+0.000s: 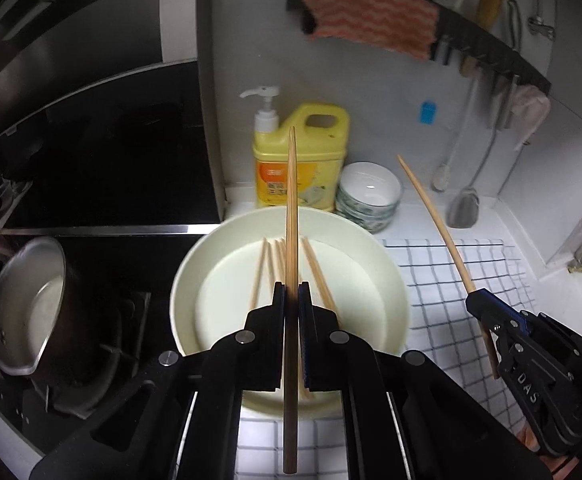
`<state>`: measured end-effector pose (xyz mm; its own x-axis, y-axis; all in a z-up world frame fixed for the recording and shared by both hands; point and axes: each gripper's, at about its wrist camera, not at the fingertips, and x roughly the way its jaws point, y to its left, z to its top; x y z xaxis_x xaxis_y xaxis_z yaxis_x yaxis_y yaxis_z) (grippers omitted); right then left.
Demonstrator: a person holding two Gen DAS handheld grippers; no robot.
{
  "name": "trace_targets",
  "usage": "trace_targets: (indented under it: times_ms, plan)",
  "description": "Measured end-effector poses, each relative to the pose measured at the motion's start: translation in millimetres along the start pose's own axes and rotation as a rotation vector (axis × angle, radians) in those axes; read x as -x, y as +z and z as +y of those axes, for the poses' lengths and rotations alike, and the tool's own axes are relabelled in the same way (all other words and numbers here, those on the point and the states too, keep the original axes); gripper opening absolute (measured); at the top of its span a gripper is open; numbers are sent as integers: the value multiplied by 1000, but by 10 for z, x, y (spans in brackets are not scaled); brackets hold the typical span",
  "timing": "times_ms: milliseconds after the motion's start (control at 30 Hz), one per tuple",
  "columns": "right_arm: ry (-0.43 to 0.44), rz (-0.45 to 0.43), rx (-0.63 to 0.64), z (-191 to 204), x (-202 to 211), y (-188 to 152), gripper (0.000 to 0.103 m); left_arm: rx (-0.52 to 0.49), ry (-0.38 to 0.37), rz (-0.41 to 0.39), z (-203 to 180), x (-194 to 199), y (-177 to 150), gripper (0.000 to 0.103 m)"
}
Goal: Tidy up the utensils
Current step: 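Carry both held chopsticks over the white basin and lower them inside, then open both grippers to drop the chopsticks into the basin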
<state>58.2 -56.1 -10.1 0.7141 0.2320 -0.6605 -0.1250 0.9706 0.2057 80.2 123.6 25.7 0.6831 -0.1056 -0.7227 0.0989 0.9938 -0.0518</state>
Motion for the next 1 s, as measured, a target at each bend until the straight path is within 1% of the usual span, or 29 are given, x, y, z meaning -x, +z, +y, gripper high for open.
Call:
trace_targets:
  times_ms: [200, 367, 533, 733, 900, 1000]
  plan:
    - [2, 65, 15, 191, -409, 90, 6, 35, 11, 47, 246, -415, 70, 7]
    - [10, 140, 28, 250, -777, 58, 6, 57, 42, 95, 343, -712, -20, 7]
    - [11, 201, 48, 297, -1044, 2, 6, 72, 77, 145, 425, -955, -130, 7]
    - [21, 264, 59, 310, -1308, -57, 6, 89, 86, 229, 453, -1259, -243, 7]
    - [28, 319, 58, 292, -1459, -101, 6, 92, 78, 283, 441, -1413, -314, 8]
    - [33, 335, 61, 288, -1487, -122, 6, 82, 76, 307, 414, -1470, -345, 8]
